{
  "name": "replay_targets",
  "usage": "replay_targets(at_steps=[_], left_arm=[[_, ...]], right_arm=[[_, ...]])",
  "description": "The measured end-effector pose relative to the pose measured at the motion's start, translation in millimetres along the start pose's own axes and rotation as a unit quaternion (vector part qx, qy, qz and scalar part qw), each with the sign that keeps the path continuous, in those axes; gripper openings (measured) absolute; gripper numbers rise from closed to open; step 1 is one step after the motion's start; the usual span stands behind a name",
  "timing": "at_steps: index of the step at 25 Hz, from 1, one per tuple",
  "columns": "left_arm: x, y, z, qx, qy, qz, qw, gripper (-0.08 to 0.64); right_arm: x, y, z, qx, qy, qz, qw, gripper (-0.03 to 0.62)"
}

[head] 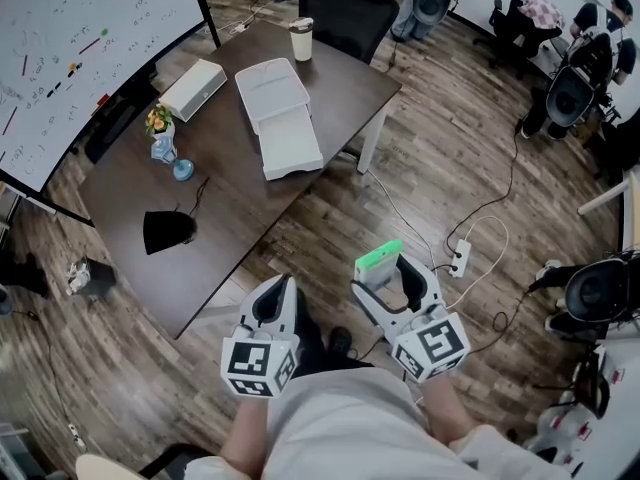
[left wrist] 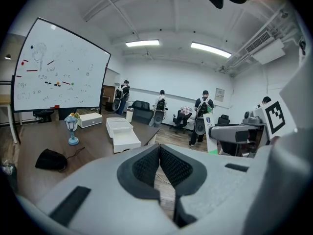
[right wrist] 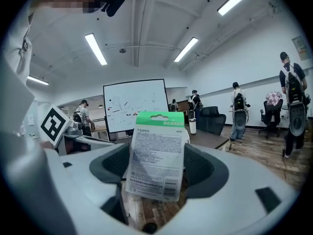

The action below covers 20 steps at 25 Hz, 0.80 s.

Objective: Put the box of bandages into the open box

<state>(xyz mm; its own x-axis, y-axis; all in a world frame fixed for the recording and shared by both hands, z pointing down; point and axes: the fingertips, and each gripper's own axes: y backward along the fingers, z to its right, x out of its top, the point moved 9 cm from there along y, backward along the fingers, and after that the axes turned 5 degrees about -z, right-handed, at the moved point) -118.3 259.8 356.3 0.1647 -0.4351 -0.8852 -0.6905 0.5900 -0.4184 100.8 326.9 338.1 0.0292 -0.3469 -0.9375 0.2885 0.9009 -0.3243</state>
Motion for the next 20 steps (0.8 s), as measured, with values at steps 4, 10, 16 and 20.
replay_targets(at_steps=[4, 10, 16, 20], left_arm=[[5, -8, -13, -0.002, 0.005, -0.001, 1.0, 0.006], [18, -26, -34, -0.013, 0.005, 0.003, 0.9999, 0.006], [32, -47, -56, -0.024, 0.002, 0.002, 0.9997, 0.006], [42, -62, -75, -0.03, 0.001, 0.001, 0.9996, 0.006]], right_arm=[[6, -15, 1, -0.001, 0.003, -0.003, 1.0, 0.356], [18, -43, 4, -0.004, 0.0, -0.001, 1.0, 0.354], [30, -74, 8, -0.004, 0.0, -0.001, 1.0, 0.354], [38, -96, 12, -0.01, -0.001, 0.0, 1.0, 0.354]])
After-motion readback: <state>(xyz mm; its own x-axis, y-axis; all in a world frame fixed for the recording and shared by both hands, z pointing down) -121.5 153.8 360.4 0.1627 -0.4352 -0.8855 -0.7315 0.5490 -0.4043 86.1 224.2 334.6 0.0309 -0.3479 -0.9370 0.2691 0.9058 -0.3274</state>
